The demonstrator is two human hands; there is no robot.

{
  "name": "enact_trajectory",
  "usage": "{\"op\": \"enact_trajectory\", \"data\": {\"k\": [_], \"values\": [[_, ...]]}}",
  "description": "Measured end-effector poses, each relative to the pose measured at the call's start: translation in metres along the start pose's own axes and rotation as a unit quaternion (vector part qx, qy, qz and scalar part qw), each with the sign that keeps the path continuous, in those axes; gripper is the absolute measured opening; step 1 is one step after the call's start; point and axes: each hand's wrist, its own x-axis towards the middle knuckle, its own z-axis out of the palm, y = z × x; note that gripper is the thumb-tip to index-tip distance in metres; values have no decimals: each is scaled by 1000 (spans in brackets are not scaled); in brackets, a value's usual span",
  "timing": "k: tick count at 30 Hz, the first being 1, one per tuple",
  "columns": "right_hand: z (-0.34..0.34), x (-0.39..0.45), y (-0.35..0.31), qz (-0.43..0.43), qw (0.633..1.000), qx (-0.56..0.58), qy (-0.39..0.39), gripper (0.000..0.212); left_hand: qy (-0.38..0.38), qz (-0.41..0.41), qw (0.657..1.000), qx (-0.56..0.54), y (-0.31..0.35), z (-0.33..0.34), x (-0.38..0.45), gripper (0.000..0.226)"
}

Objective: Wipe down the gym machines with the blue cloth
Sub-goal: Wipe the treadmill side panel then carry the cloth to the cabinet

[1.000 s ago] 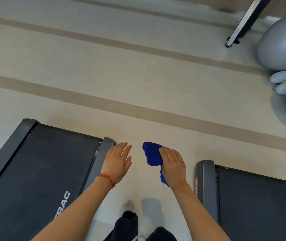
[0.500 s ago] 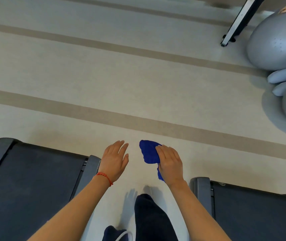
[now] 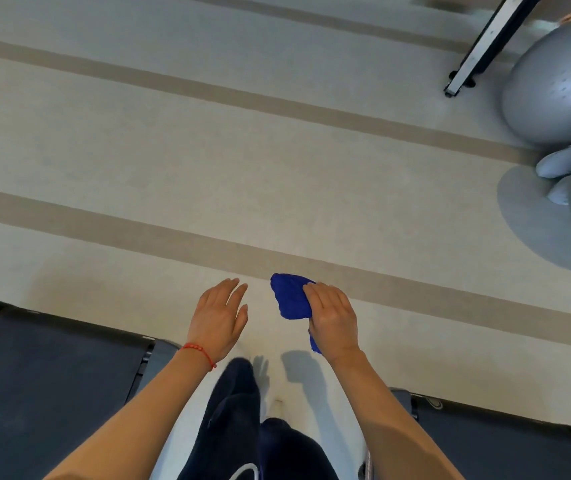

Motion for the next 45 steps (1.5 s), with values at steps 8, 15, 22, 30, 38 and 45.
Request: {"op": "enact_trajectory", "data": {"k": [8,15,22,30,38,45], "values": [[37,95,29,21,999,-39,-5,59,-9,23,1000,2,-41,-4,106,67],[68,185,46,38,999,-12,-14,77,-11,29,1000,4,-83,-17,195,67],[86,246,73,36,999,-21,-25,80,-17,16,1000,9,-104,-18,259,66],[103,318,123,-2,1000,-15,-26,84,-6,-30,1000,2,-97,-15,332,67],[111,397,174,-102,995,-1,-8,78,7,-102,995,-10,-83,-15,401,69],[128,464,187,-174,985,-2,-23,62,42,-164,985,-20,-92,-27,436,68]]}}
